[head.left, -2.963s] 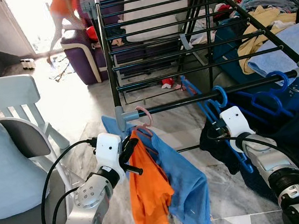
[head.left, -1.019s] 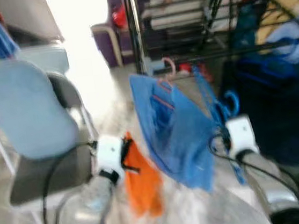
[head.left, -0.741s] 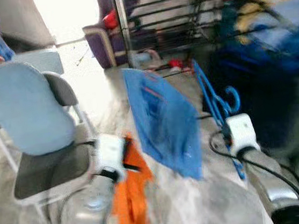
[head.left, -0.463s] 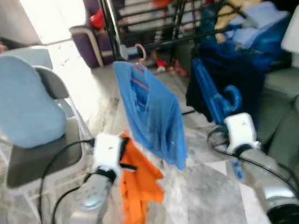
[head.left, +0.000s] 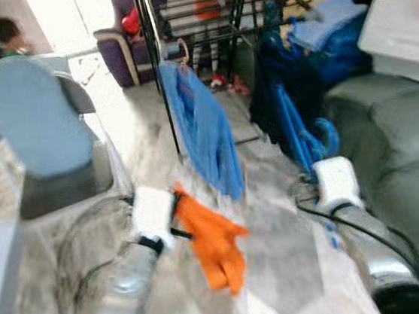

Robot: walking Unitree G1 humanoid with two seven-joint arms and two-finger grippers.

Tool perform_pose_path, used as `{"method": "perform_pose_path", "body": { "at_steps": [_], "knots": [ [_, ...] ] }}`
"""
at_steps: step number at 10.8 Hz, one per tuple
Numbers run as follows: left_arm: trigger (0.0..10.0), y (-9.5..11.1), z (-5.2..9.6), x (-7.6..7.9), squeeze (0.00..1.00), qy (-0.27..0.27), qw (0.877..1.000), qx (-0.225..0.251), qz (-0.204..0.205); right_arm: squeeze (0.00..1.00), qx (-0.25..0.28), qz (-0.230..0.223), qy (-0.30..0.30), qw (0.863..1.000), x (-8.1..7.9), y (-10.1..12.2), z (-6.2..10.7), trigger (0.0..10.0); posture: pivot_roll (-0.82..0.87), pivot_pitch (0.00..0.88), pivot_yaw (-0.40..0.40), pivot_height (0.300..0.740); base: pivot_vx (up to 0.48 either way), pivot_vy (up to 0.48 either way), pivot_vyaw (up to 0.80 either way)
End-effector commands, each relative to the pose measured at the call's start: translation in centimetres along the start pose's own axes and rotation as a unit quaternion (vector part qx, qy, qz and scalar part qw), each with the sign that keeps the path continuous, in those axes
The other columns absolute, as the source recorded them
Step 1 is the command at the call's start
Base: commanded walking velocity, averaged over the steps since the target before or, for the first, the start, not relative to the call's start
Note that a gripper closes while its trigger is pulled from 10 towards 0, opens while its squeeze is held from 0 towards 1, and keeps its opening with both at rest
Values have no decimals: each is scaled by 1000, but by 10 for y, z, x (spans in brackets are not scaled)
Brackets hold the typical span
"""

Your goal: Hang hanger

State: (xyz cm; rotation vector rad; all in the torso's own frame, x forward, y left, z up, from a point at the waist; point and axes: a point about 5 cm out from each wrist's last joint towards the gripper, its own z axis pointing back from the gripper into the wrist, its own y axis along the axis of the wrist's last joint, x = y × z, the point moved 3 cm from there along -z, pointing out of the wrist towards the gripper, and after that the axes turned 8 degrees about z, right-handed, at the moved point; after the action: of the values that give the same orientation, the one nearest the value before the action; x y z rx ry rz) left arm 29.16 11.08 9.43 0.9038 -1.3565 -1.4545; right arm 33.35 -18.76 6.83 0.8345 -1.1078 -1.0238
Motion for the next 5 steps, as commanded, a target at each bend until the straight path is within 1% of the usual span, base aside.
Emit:
{"method": "perform_pose_path", "body": {
  "at_steps": [1,5],
  "knots": [
    [10000,5,-1,4,0,-8,1000,11,-4,0,3,3,-6,1000,3,2,-1,10000,-38,0,41,740,-285,0,0],
    [10000,5,0,3,0,-9,1000,11,-5,0,2,1,-5,1000,2,2,-1,10000,-37,0,42,740,-278,0,0]
  ]
}}
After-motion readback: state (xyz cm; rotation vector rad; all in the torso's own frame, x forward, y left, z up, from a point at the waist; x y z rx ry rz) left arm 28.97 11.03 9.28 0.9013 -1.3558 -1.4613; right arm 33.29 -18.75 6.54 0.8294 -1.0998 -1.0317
